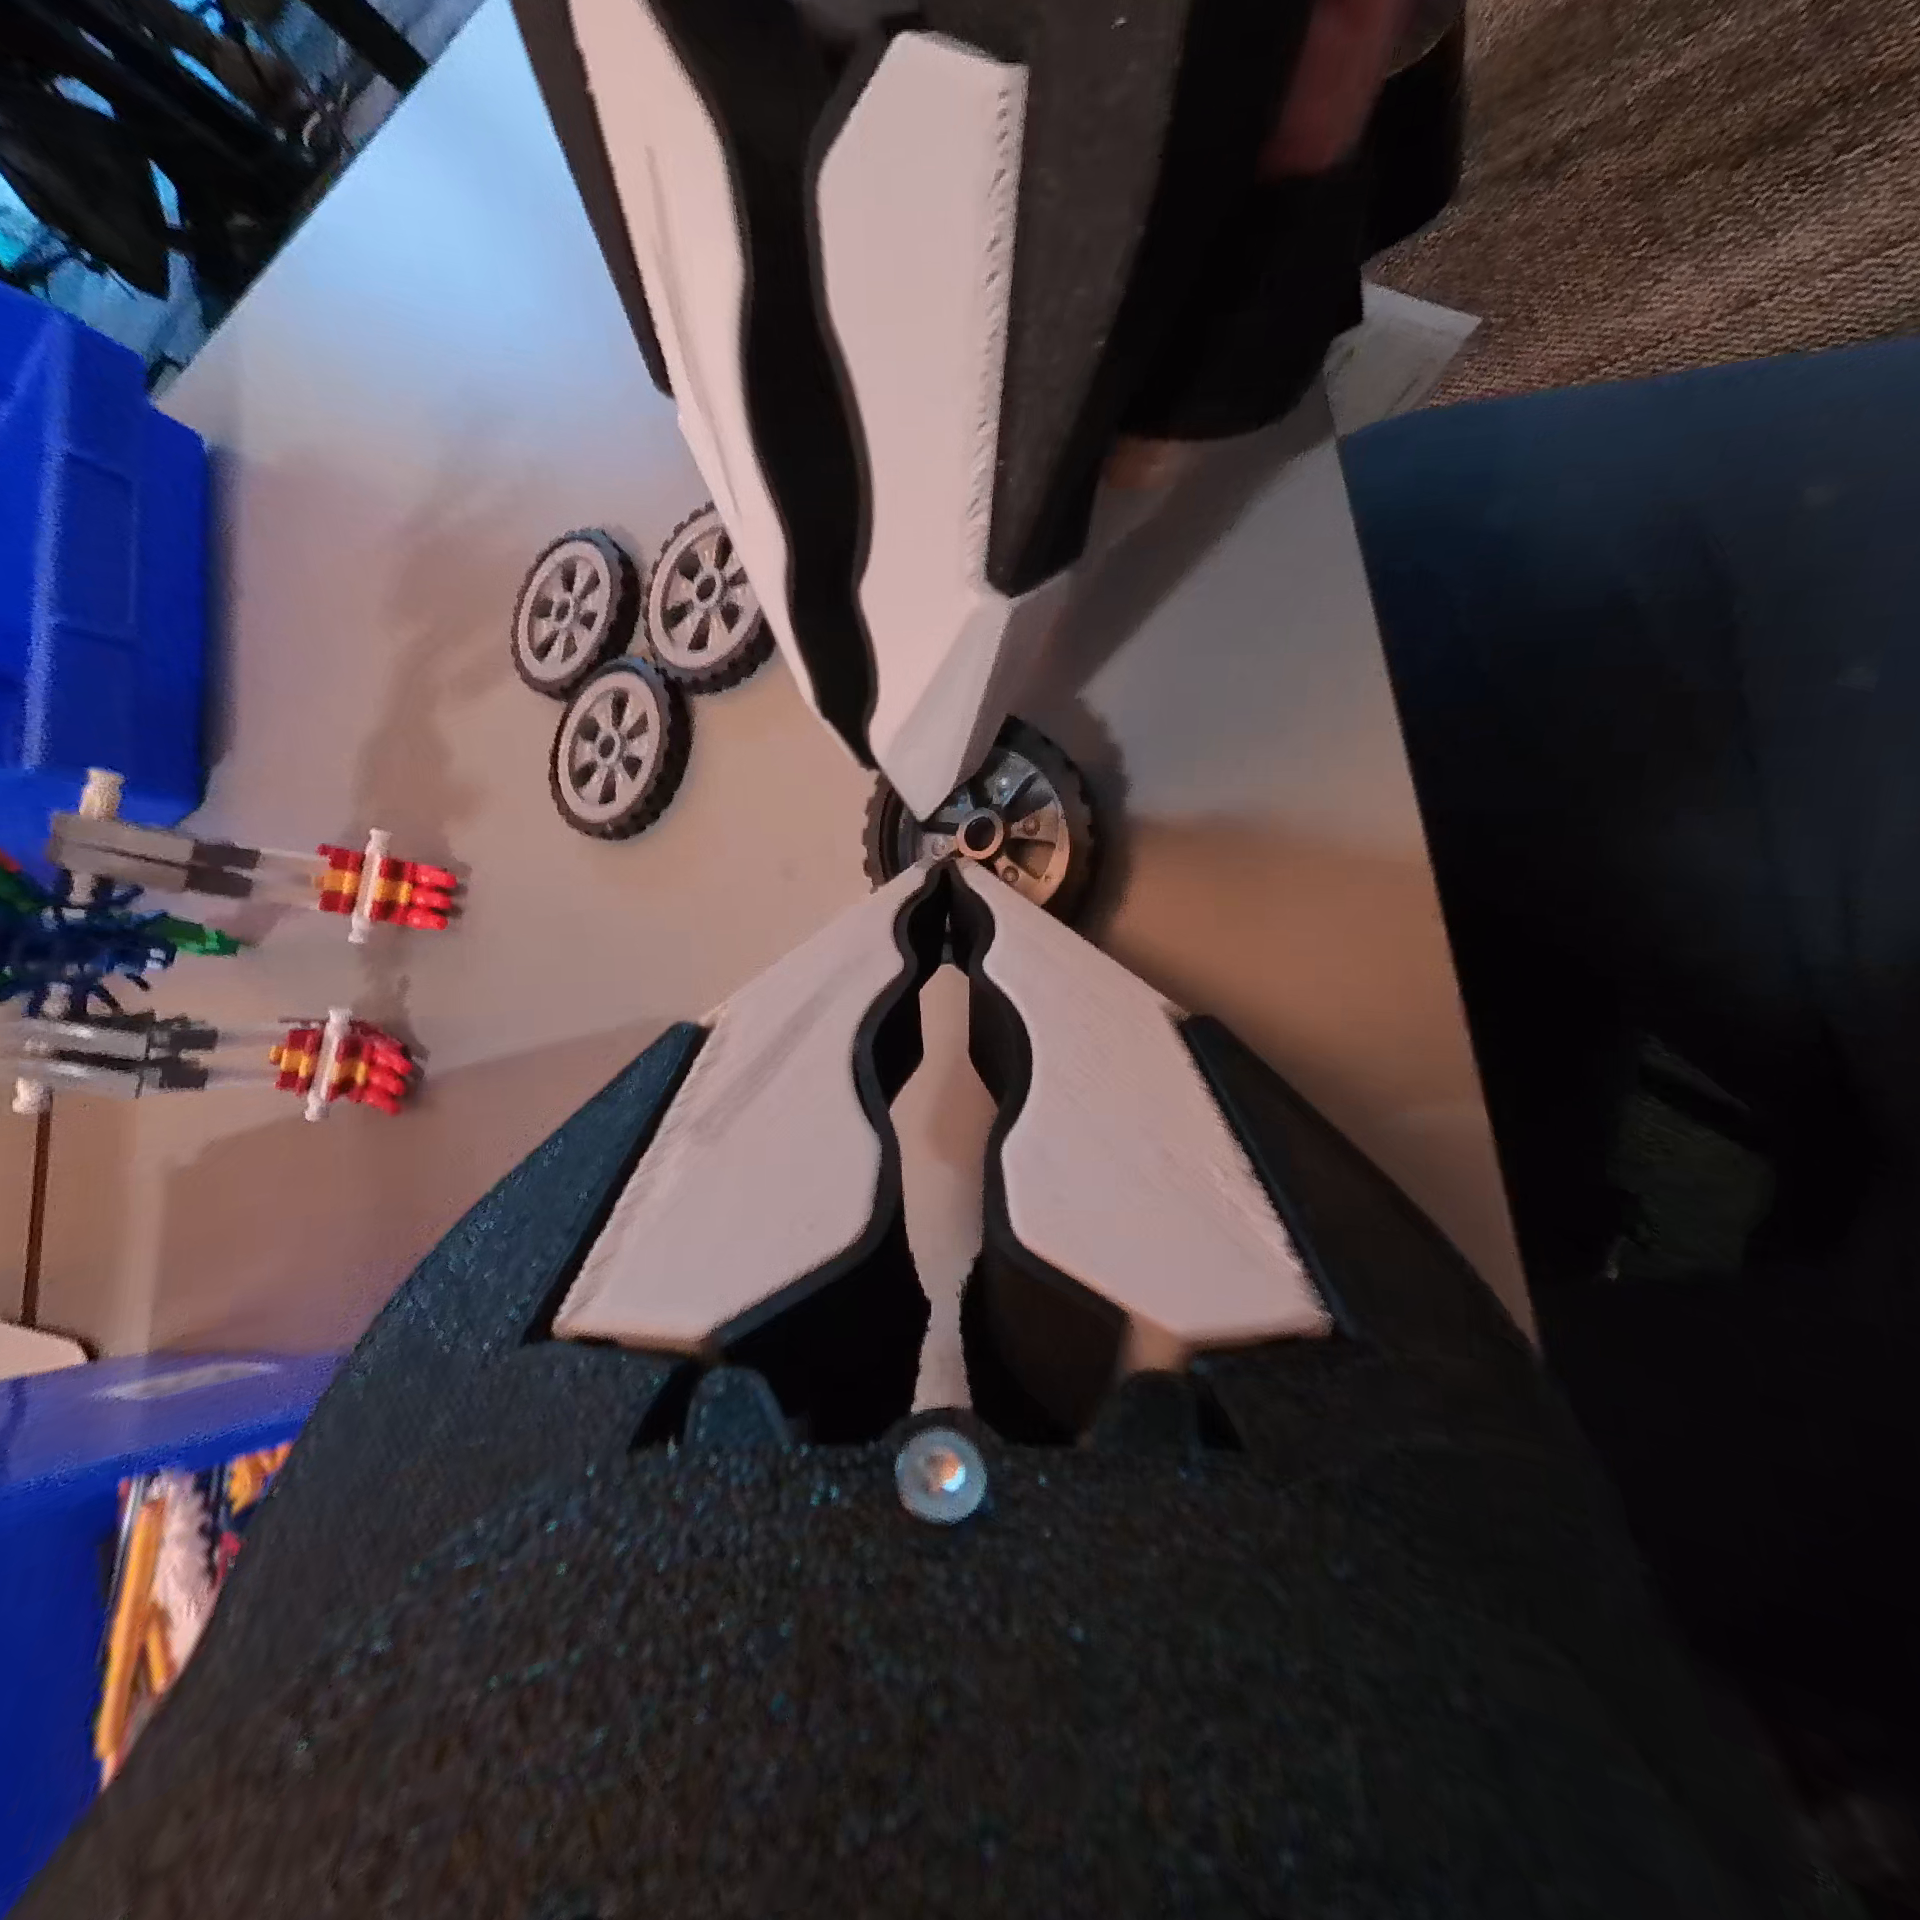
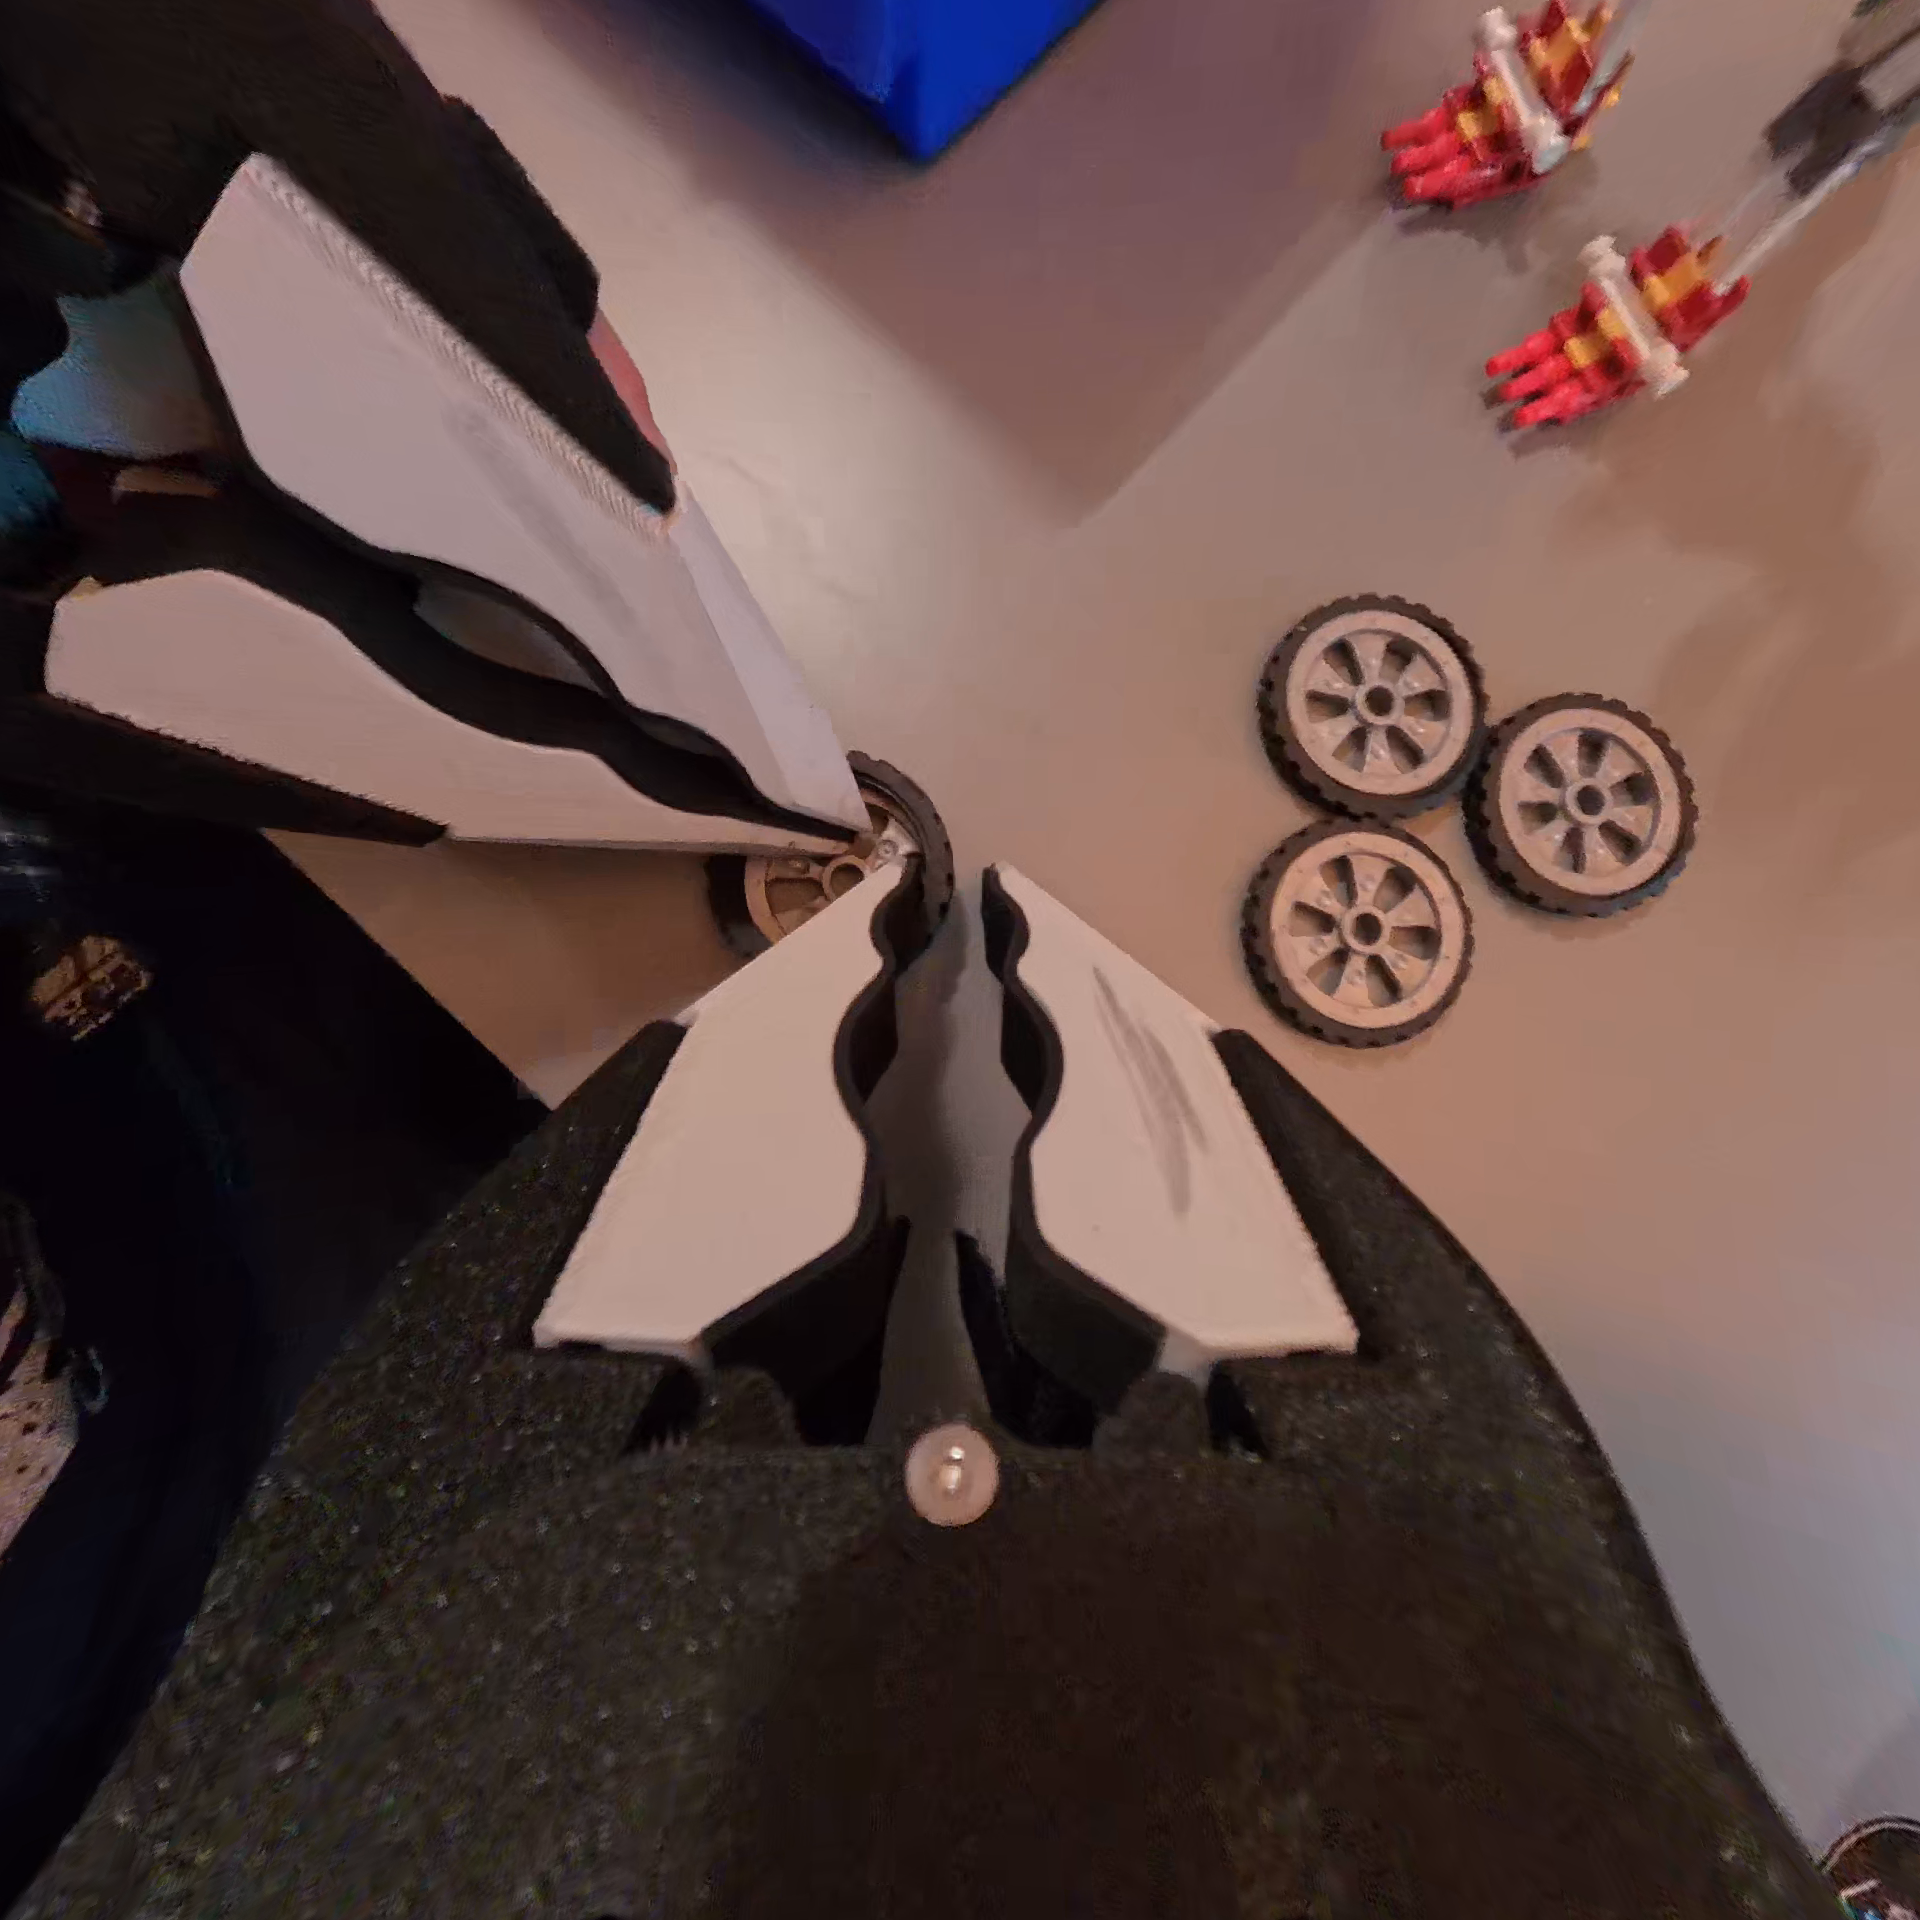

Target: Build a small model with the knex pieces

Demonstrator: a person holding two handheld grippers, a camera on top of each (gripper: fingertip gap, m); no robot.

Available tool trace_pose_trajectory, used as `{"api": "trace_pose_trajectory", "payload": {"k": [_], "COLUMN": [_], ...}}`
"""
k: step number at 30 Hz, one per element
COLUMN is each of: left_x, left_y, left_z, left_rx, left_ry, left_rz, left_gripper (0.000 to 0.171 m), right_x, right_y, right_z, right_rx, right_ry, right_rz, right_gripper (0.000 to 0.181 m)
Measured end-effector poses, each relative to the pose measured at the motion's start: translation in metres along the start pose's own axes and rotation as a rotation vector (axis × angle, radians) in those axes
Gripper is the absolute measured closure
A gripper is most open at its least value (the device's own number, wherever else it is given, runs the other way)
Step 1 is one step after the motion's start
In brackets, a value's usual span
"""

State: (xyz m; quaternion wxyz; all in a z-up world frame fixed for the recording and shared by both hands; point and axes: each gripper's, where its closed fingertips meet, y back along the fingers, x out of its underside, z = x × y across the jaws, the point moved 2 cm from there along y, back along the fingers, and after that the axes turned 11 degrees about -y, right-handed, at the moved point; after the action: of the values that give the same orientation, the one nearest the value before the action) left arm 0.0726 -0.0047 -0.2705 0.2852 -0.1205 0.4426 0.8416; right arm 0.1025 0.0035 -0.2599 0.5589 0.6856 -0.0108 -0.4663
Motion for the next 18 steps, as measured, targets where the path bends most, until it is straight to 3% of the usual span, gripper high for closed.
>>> {"api": "trace_pose_trajectory", "payload": {"k": [6, 17, 18], "left_x": [0.006, 0.005, 0.004], "left_y": [0.014, 0.029, 0.03], "left_z": [-0.009, -0.015, -0.016], "left_rx": [-0.026, -0.013, -0.012], "left_ry": [0.049, 0.03, 0.026], "left_rz": [0.019, -0.098, -0.107], "left_gripper": [0.171, 0.17, 0.161], "right_x": [0.001, 0.003, 0.002], "right_y": [-0.001, 0.0, 0.0], "right_z": [0.016, 0.02, 0.02], "right_rx": [-0.022, -0.019, -0.015], "right_ry": [0.058, 0.09, 0.087], "right_rz": [0.005, -0.04, -0.047], "right_gripper": [0.167, 0.167, 0.164]}}
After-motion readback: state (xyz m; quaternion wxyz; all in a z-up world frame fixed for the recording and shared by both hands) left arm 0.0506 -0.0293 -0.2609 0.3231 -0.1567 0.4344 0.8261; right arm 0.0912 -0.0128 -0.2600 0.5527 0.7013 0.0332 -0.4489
